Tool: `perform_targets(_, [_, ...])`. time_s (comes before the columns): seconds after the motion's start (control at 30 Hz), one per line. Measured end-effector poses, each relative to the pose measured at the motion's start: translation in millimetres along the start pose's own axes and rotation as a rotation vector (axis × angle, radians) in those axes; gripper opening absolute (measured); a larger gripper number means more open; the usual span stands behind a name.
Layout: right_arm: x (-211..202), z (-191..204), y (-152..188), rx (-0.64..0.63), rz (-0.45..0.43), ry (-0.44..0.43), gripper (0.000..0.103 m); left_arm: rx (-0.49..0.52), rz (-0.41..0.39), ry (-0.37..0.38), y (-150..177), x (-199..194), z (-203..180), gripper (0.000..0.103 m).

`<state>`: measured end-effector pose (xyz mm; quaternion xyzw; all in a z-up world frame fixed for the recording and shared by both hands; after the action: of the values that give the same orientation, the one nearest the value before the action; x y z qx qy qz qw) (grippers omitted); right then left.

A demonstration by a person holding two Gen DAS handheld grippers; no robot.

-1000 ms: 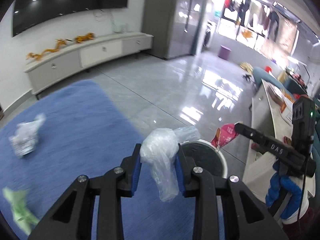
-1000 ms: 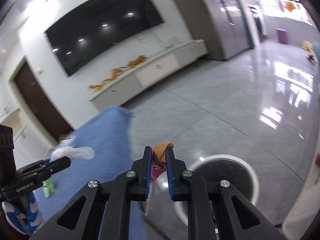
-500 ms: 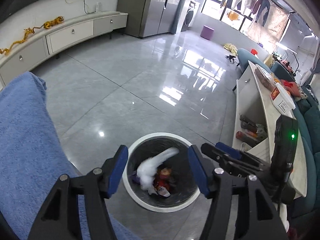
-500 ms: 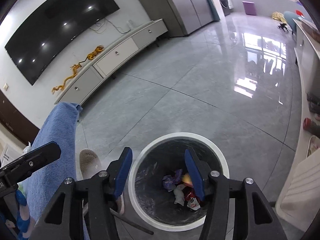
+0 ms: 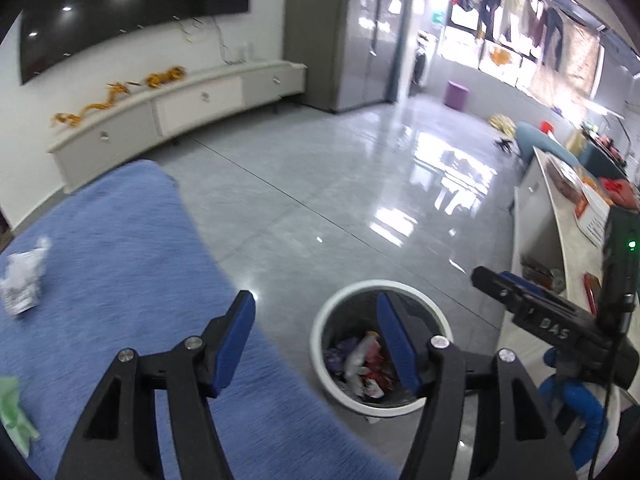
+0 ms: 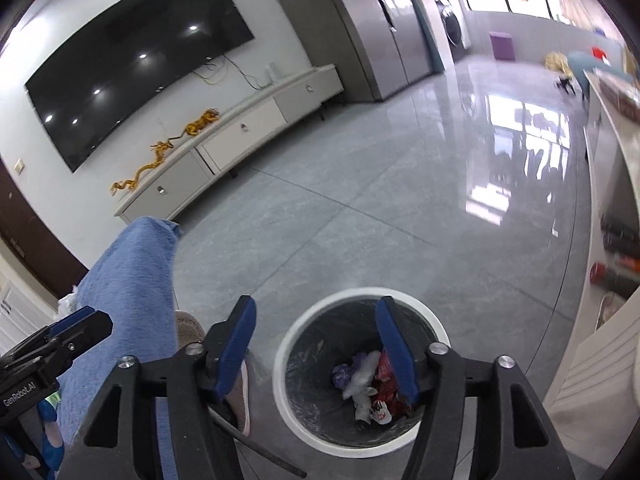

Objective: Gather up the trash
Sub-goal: 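Move both tools back over the green paper on the rug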

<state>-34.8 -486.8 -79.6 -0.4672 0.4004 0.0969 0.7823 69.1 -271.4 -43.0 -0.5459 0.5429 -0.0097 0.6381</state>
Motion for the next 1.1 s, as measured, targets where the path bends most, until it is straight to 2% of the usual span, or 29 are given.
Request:
perform_targets(0.1, [-19,22,-4,-0.039,-0.038,-0.012,0.069,-0.005,-0.057,-0.055,7,-30,12,0.073])
perform_targets(0.3, [-47,69,-3,-0.116,-0.088,-0.058,0.076,-0.017,-0.142,-0.137,19,-81,33,0.074])
perform_targets(0.43, [-64,102,1,-0.176,-0.119,-0.087,0.084,-0.027,-0.212,-0.220,27,-117,51,0.074])
perform_targets(0.6, [-83,140,7,-0.246,-0.151,-0.126,0.092,-0.057,-0.271,-0.284,39,-147,73,0.074])
perform_targets(0.8, [-98,175,17,-0.307,-0.185,-0.160,0.103,-0.106,-0.276,-0.313,59,-173,99,0.074])
perform_targets(1.1, [-111,209,32,-0.349,-0.217,-0.231,0.103,-0.175,-0.321,-0.383,85,-207,127,0.074])
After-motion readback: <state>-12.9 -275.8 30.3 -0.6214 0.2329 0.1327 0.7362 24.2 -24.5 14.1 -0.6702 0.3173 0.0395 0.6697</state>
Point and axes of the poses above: each gripper's, at about its wrist camera, not at the fingertips, and x roughly the way its jaws point, z to its left, y to its underside, the point moved 2 cm from there along x, roughly the way its jaws point, and after that the axes turned 10 degrees about y, right-handed, at the moved point
